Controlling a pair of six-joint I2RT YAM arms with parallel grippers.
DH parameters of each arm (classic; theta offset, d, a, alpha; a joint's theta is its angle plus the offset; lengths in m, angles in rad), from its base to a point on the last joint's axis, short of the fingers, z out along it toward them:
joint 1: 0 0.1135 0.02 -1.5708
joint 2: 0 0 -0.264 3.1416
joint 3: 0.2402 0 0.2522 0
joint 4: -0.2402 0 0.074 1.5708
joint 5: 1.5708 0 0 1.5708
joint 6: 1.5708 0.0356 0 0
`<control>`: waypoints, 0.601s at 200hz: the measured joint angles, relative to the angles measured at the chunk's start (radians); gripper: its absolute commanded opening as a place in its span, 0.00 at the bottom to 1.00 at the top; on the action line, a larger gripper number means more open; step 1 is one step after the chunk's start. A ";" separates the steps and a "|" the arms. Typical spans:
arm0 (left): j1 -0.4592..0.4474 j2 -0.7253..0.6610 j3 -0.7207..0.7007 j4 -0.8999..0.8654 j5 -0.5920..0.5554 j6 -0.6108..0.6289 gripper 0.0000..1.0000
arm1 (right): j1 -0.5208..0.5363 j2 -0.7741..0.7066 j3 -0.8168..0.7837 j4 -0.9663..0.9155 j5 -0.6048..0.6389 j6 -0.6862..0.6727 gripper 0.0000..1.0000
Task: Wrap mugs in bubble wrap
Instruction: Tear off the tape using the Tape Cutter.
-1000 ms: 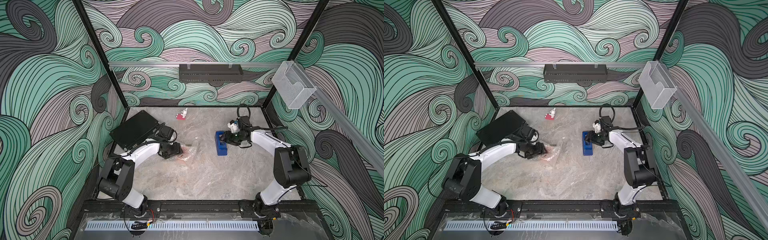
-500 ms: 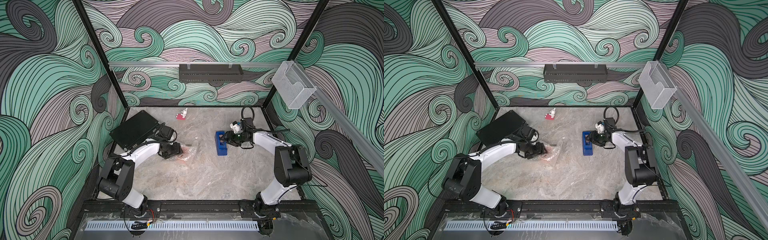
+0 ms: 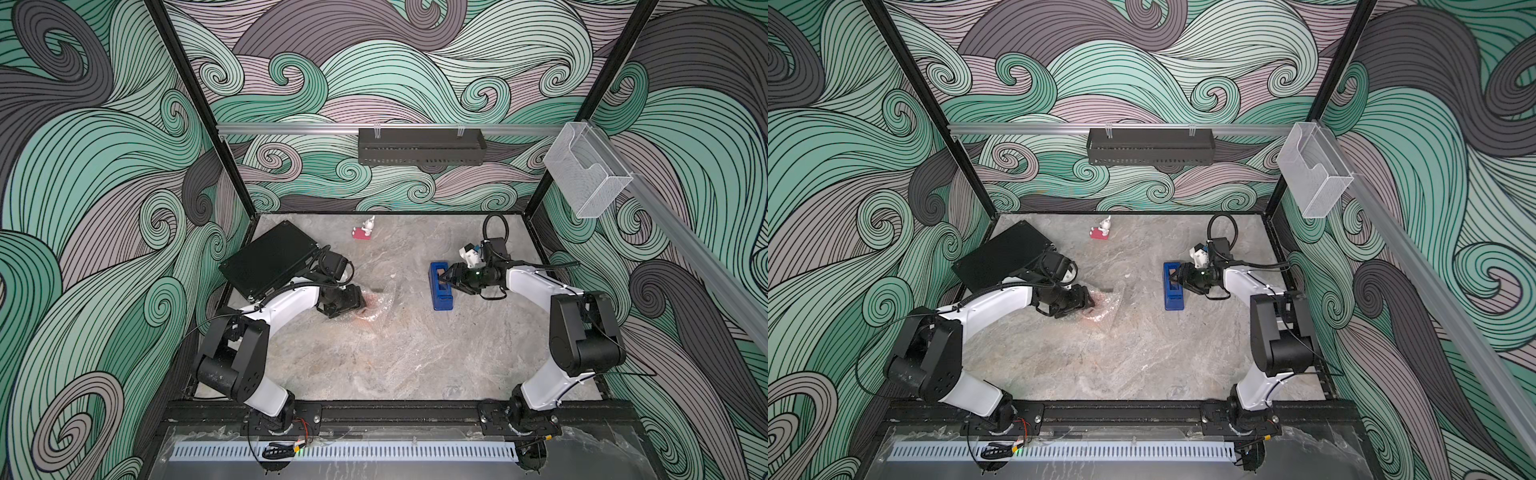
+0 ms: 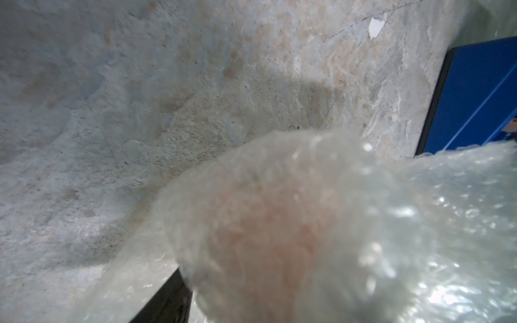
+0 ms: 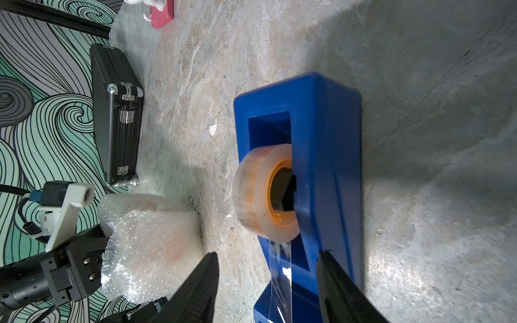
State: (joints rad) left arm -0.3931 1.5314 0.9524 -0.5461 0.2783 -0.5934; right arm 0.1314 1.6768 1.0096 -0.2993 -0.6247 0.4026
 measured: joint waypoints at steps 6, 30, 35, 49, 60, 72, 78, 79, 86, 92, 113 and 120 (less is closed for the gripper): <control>0.000 0.000 0.000 0.000 0.000 0.000 0.69 | 0.001 -0.002 -0.002 0.000 -0.003 0.000 0.58; 0.000 0.000 0.000 0.000 0.000 0.000 0.69 | 0.005 -0.010 -0.003 -0.005 -0.006 0.002 0.55; 0.000 0.000 0.000 0.000 0.000 0.000 0.69 | 0.005 -0.011 -0.003 -0.005 -0.006 0.002 0.55; 0.000 0.000 0.000 0.000 0.000 0.000 0.69 | 0.005 -0.014 -0.003 -0.005 -0.008 0.002 0.54; 0.000 0.000 0.000 0.000 0.000 0.000 0.69 | 0.005 -0.015 -0.003 -0.004 -0.009 0.002 0.54; 0.000 0.000 0.000 0.000 0.000 0.000 0.69 | 0.005 -0.015 -0.004 -0.004 -0.010 0.002 0.53; 0.000 0.000 0.000 0.000 0.001 0.000 0.69 | 0.005 -0.015 -0.005 -0.003 -0.011 0.002 0.53; 0.000 0.000 0.000 0.000 0.001 0.000 0.69 | 0.005 -0.015 -0.005 -0.003 -0.011 0.002 0.53; 0.000 0.000 0.000 0.000 0.001 0.000 0.69 | 0.005 -0.015 -0.007 -0.003 -0.011 0.002 0.53; 0.000 0.000 0.000 0.000 0.001 0.000 0.69 | 0.005 -0.014 -0.008 -0.003 -0.011 0.002 0.52; 0.000 0.000 0.000 0.000 0.003 0.000 0.69 | 0.005 -0.003 -0.008 0.005 -0.013 0.005 0.49; 0.000 0.000 0.000 0.000 0.003 0.000 0.69 | 0.005 0.003 -0.008 0.009 -0.014 0.006 0.48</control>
State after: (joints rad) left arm -0.3931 1.5314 0.9524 -0.5461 0.2813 -0.5938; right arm 0.1364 1.6802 1.0012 -0.2905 -0.6384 0.4088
